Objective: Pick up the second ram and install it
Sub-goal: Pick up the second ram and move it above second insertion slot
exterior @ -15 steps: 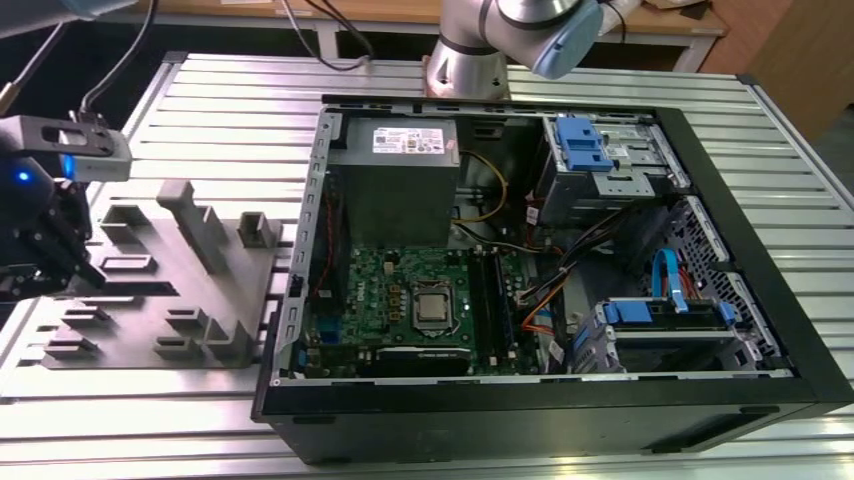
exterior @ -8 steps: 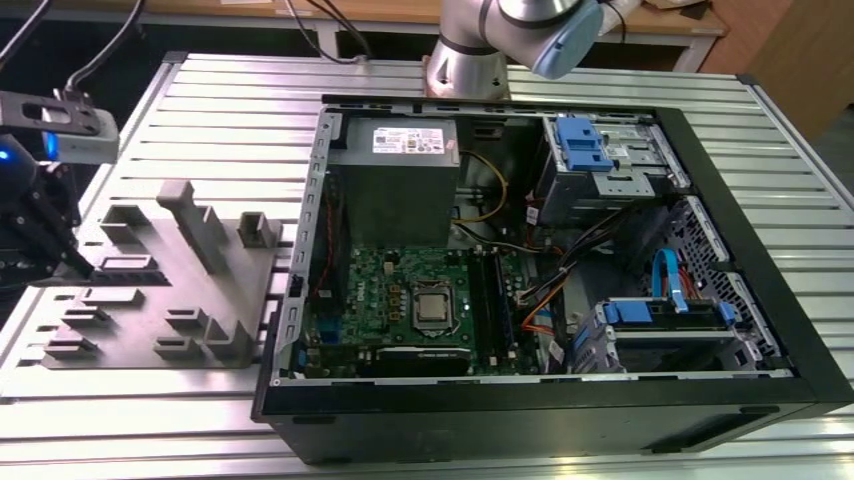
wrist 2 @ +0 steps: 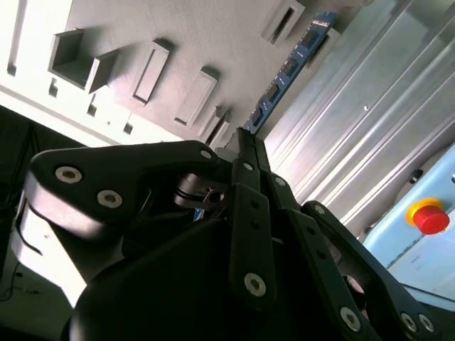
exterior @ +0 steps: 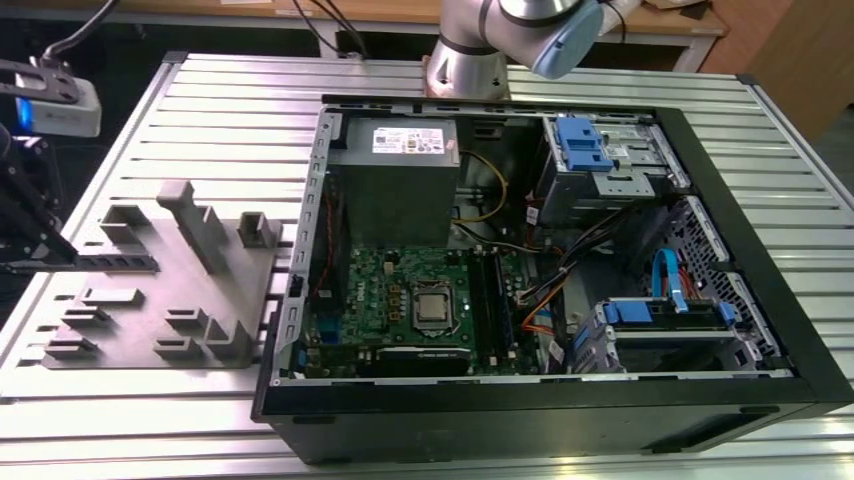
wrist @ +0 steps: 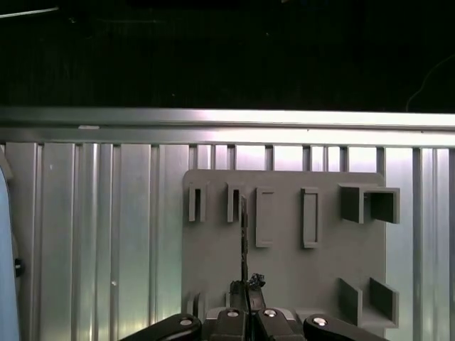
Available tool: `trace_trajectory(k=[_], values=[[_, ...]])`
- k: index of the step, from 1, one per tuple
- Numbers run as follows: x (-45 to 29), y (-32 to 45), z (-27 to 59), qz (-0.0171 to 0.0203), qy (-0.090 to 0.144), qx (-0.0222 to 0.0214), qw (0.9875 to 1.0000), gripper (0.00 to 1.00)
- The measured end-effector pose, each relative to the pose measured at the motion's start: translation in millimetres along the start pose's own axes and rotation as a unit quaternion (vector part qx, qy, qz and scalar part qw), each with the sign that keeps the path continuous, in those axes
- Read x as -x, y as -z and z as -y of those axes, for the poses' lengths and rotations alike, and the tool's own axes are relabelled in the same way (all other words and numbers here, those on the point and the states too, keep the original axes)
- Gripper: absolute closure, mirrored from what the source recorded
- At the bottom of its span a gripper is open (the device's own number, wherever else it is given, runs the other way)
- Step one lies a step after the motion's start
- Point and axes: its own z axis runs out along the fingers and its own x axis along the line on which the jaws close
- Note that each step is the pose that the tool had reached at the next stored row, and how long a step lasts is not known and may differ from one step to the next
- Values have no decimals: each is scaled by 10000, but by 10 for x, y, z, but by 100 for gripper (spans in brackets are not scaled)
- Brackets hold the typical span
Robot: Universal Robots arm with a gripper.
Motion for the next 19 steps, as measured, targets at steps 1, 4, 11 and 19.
trace_trajectory(k=[1,4,11,19], values=[[1,30,0,0,0,0,10000,92],[2,73,-1,1,0,-1,10000,92],[2,76,-1,1,0,-3,10000,92],[2,88,-1,0,0,-2,10000,92]])
